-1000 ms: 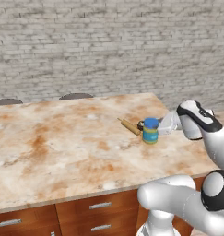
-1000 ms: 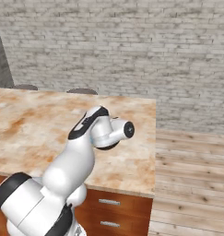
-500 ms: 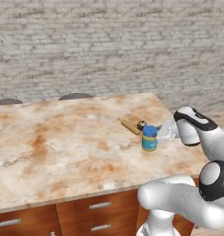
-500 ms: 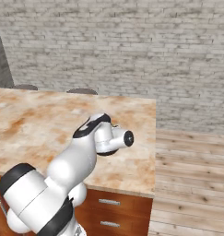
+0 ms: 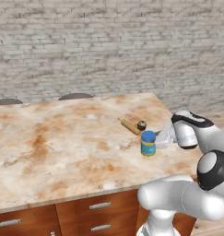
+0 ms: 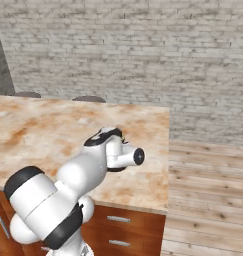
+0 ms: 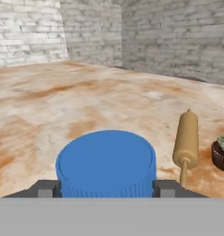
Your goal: Move the shaker and mayonnaise from the cabinet to the dining counter.
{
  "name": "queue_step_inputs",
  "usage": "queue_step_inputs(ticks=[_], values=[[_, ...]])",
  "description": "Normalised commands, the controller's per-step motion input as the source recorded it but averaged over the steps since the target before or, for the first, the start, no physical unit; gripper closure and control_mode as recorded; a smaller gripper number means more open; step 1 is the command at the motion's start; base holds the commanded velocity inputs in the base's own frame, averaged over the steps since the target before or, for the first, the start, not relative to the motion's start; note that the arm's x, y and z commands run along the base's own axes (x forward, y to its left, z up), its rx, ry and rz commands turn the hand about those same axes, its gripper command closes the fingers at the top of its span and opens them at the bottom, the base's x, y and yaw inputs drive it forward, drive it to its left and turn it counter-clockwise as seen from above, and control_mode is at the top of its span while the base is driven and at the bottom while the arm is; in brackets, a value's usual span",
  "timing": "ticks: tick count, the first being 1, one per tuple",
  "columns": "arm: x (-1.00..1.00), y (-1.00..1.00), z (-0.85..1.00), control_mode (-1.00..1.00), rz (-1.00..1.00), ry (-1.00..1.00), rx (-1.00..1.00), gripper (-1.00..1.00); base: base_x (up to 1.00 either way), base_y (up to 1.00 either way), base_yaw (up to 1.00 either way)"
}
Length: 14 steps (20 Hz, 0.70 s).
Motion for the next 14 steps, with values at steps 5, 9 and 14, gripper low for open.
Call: queue_step_inputs(ticks=[5, 9, 14], values=[[0.03, 0.0, -0.42, -1.0, 0.0, 0.0, 0.0, 1.0, 0.0, 0.0, 0.0], [0.0, 0.0, -0.37, -1.0, 0.0, 0.0, 0.0, 1.0, 0.0, 0.0, 0.0], [-0.07, 0.0, -0.16, -1.0, 0.01, 0.0, 0.0, -1.0, 0.0, 0.0, 0.0]])
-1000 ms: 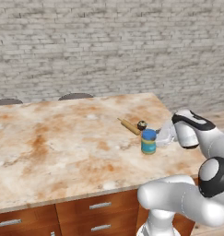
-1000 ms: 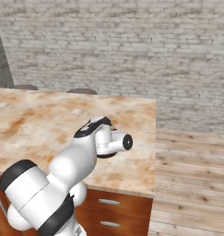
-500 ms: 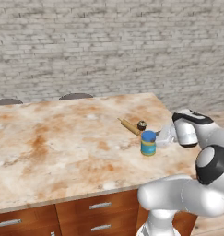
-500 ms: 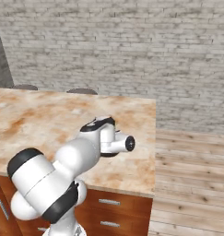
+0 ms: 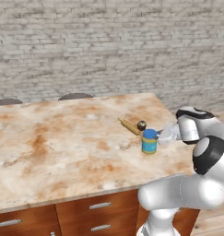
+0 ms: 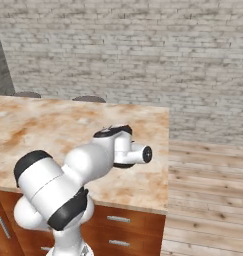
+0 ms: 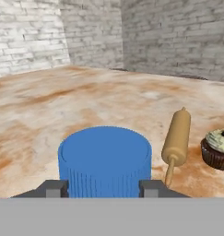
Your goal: Move the shaker and mayonnaise from the cabinet to the dining counter.
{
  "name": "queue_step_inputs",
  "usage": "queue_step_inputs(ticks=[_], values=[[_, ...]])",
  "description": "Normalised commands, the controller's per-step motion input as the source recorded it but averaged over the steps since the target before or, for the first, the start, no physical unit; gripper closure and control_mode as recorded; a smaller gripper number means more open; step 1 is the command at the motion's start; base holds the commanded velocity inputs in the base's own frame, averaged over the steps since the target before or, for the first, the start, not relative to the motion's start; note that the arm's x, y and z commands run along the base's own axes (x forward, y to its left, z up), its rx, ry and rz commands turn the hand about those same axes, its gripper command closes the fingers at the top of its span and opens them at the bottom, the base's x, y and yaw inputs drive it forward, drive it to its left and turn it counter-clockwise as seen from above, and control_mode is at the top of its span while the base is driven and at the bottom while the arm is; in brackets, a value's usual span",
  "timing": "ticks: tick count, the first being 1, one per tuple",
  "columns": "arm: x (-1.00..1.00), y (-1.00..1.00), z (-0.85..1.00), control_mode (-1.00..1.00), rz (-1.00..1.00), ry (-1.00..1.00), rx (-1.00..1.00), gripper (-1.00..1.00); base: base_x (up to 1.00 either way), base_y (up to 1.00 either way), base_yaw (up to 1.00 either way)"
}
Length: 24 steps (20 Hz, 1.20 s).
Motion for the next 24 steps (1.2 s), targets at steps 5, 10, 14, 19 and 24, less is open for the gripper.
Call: queue_step_inputs(ticks=[5, 10, 14, 19, 24], values=[[-0.43, -0.02, 0.25, -1.0, 0.03, -0.04, 0.0, -1.0, 0.0, 0.0, 0.0], [-0.66, 0.0, 0.69, -1.0, 0.02, -0.08, 0.0, -1.0, 0.0, 0.0, 0.0], [-0.57, 0.15, 0.92, -1.0, 0.0, 0.0, 0.0, -1.0, 0.0, 0.0, 0.0], [-0.47, 0.4, 1.0, -1.0, -0.01, 0.01, -0.02, -1.0, 0.0, 0.0, 0.0], [-0.56, 0.44, 0.79, -1.0, -0.2, 0.06, -0.06, -1.0, 0.0, 0.0, 0.0]])
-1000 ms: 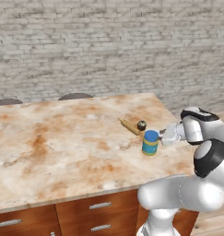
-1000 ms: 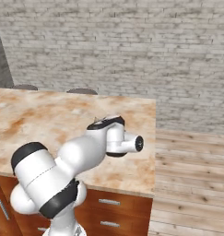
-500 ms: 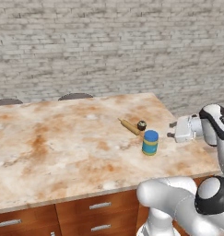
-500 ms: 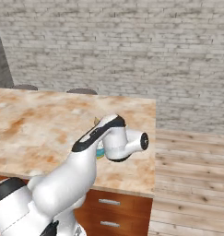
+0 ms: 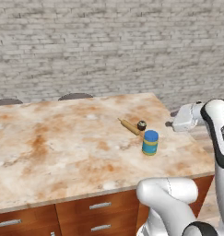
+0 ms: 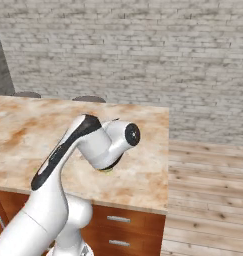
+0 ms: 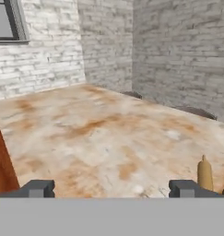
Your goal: Move the shaker and mayonnaise from the cabinet to the dining counter.
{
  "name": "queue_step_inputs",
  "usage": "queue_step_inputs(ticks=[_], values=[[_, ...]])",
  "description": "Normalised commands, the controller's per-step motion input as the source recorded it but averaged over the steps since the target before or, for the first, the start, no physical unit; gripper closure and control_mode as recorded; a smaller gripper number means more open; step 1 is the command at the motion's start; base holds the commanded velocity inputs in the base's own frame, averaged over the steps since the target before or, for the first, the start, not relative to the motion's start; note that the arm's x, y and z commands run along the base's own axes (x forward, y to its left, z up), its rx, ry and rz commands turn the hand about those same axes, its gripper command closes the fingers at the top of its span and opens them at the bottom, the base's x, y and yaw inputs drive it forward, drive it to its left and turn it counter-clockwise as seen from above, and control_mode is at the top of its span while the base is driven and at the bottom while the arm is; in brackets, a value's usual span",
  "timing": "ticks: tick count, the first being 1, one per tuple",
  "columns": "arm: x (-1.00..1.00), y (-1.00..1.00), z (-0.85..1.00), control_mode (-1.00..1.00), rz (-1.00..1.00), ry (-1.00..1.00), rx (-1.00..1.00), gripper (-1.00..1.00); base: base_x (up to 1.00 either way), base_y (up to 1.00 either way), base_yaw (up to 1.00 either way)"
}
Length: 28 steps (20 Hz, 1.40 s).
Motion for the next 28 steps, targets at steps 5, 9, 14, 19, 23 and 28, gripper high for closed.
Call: queue_step_inputs(ticks=[5, 9, 14, 19, 23, 28], values=[[-0.58, 0.26, 0.64, -1.0, -0.37, 0.18, -0.04, -1.0, 0.0, 0.0, 0.0], [-0.37, 0.14, 0.57, -1.0, -0.41, 0.38, -0.08, -1.0, 0.0, 0.0, 0.0], [-0.34, 0.11, 0.39, -1.0, -0.36, 0.34, -0.12, -1.0, 0.0, 0.0, 0.0], [-0.43, 0.03, 0.18, -1.0, -0.26, 0.18, -0.16, -1.0, 0.0, 0.0, 0.0], [-0.49, 0.0, 0.01, -1.0, -0.15, 0.02, -0.11, -1.0, 0.0, 0.0, 0.0], [-0.7, 0.0, 0.03, -1.0, -0.01, -0.14, 0.0, -1.0, 0.0, 0.0, 0.0]])
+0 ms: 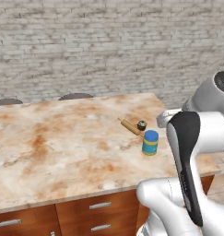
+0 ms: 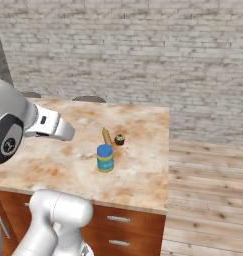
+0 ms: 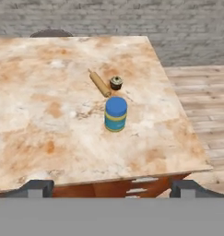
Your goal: Move the shaker and mayonnaise from the cabinet to the dining counter.
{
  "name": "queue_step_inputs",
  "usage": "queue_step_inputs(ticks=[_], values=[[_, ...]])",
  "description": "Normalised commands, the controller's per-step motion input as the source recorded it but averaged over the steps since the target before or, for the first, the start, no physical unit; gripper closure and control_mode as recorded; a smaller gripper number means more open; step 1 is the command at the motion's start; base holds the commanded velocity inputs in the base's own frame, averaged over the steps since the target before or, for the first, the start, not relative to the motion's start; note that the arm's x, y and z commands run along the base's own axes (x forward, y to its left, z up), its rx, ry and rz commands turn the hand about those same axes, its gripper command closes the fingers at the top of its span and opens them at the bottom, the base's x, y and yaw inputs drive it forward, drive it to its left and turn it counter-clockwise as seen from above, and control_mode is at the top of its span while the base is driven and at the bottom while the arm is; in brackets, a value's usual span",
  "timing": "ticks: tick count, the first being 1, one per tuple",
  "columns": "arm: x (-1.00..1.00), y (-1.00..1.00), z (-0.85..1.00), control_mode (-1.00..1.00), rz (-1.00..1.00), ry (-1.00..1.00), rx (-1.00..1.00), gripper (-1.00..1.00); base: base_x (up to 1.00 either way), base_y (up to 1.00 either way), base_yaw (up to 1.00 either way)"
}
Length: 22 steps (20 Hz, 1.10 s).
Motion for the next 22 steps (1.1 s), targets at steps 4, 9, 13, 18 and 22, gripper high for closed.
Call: queue_step_inputs(ticks=[4, 9, 13, 18, 22], values=[[-0.56, 0.0, 0.12, -1.0, 0.06, -0.19, 0.04, -1.0, 0.0, 0.0, 0.0], [-0.39, 0.0, 0.23, -1.0, 0.06, -0.08, 0.0, -1.0, 0.0, 0.0, 0.0], [-0.1, 0.03, 0.02, -1.0, 0.01, -0.03, 0.0, -1.0, 0.0, 0.0, 0.0], [-0.02, 0.0, 0.0, -1.0, 0.0, 0.0, -0.01, -1.0, 0.0, 0.0, 0.0], [0.0, 0.0, 0.0, 1.0, 0.0, 0.0, 0.0, -1.0, 0.0, 0.0, 0.0]])
